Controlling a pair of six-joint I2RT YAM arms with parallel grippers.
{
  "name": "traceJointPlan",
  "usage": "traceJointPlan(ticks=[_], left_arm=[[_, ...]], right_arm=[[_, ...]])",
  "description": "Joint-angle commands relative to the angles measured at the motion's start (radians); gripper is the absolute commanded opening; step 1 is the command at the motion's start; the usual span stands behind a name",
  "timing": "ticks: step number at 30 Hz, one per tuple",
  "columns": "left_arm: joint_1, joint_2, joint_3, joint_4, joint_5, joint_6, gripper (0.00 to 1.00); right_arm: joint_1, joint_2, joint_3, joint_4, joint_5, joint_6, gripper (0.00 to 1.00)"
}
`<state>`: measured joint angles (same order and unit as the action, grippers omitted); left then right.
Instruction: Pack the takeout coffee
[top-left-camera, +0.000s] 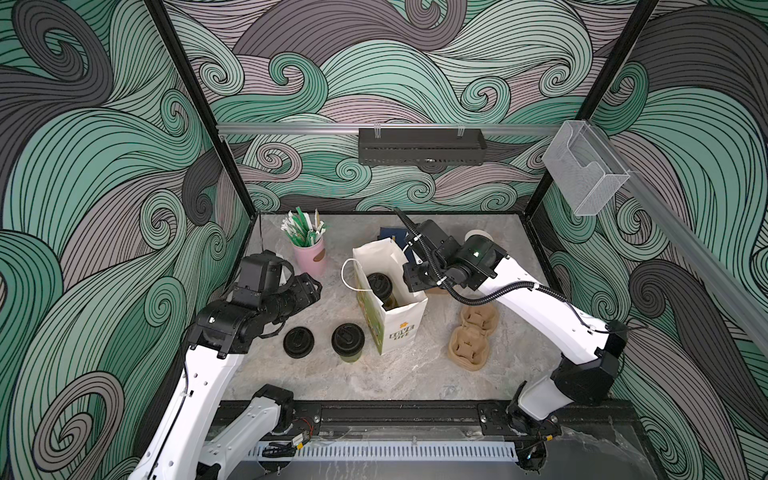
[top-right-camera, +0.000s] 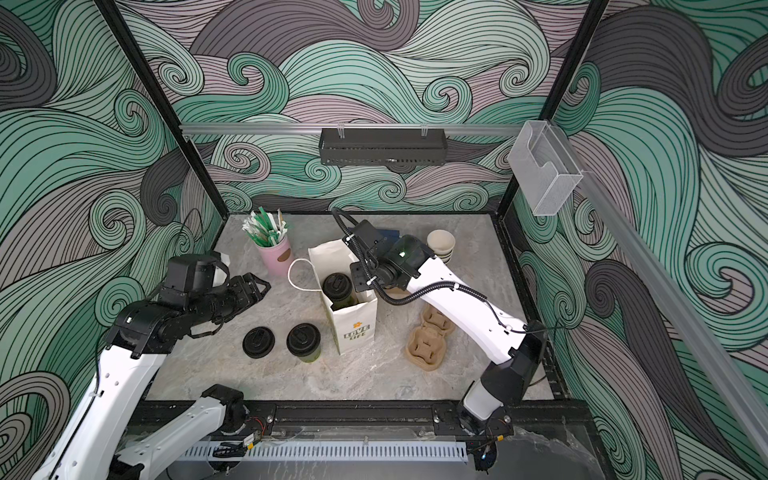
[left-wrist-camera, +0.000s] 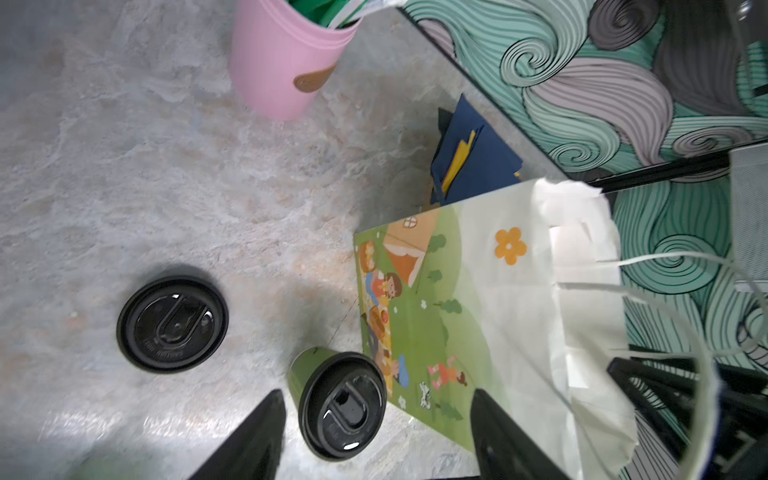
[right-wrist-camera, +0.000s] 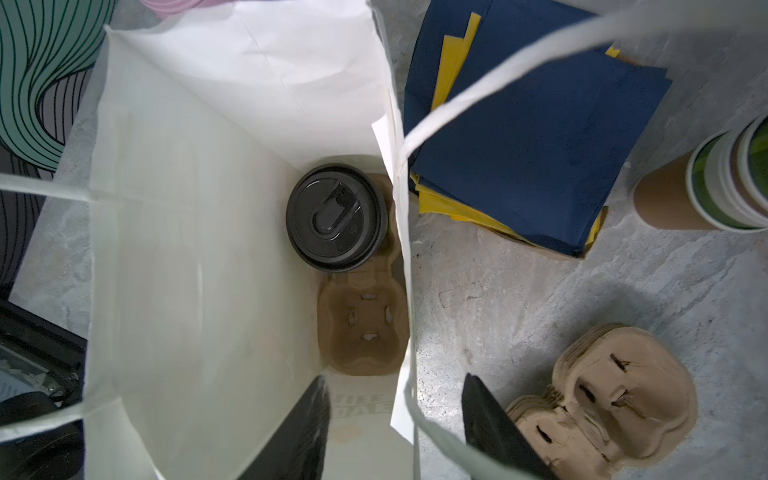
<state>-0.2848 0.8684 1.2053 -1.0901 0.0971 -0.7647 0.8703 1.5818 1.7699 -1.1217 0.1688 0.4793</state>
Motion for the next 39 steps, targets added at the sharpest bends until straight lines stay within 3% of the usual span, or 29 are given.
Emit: traceJointPlan(ticks=[1,6,10,14,19,25,31,39], left_arm=[[-0.025,0.000,-0.027,-0.128,-0.021,-0.051,0.71],[-0.033,-0.044,-0.058,-0.096,-0.075,-0.080,0.71],[-0.032,-0.065,-0.041,-0.085,-0.184,-0.088,0.71],[-0.031,-0.101,-0.004,-0.085,-0.313,-0.111,0.72],[-0.031,-0.144,0.043,-0.126,-0.454,-0.172,0.72],[-0.030,-0.207,0.129,-0.238,-0.634,-0.232,0.72],[-0.031,-0.263,0.207,-0.377,-0.792,-0.290,0.71],[-0.030,-0.320,0.210,-0.466,-0.820,-0.331,0.71]], right_arm=[[-0.004,-0.080,0.041,-0.018,0.038,-0.024,0.57],[0.061,-0.161,0.046,-0.001,0.041,-0.100,0.59],[0.224,-0.169,0.068,0.010,0.052,-0.183,0.59],[0.407,-0.067,0.117,-0.036,0.079,-0.238,0.60],[0.516,0.123,0.194,-0.094,0.050,-0.239,0.61],[0.535,0.326,0.278,-0.134,0.037,-0.197,0.66],[0.520,0.479,0.358,-0.166,0.102,-0.126,0.74],[0.456,0.578,0.412,-0.181,0.125,-0.025,0.80]])
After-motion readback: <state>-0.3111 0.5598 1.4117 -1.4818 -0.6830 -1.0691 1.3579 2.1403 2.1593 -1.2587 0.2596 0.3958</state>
